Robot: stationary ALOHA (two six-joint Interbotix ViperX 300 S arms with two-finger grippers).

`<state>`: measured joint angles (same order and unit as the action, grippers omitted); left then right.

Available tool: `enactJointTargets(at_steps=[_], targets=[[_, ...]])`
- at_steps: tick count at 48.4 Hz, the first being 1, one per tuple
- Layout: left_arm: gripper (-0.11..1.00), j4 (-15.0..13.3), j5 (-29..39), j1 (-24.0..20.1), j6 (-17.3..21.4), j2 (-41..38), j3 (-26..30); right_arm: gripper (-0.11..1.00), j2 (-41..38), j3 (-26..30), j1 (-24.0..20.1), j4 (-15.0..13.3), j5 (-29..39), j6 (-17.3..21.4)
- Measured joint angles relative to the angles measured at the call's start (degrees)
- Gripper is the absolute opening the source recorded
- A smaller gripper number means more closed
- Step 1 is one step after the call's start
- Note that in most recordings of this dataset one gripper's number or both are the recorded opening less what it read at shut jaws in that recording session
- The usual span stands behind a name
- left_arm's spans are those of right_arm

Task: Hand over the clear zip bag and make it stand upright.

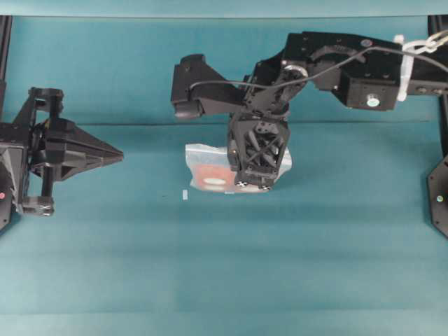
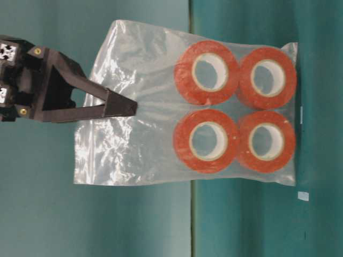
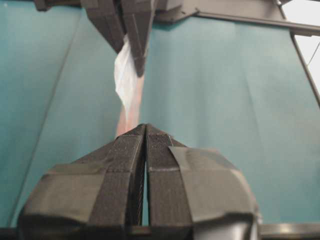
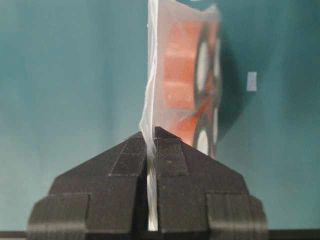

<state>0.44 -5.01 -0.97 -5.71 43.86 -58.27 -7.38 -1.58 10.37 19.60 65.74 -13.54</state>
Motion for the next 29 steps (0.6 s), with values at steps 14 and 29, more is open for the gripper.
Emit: enactJointTargets(at_steps=[14, 29], targets=[[-0.01, 0.0, 2.11, -0.35, -0.62, -0.18, 0.0, 0.01, -0.53, 0.0, -0.44, -0.09, 0.09, -1.49], [-0.01, 0.0, 2.29, -1.76, -4.75, -0.26, -0.44, 0.01, -0.88, 0.0, -1.32, -0.18, 0.0, -1.58]])
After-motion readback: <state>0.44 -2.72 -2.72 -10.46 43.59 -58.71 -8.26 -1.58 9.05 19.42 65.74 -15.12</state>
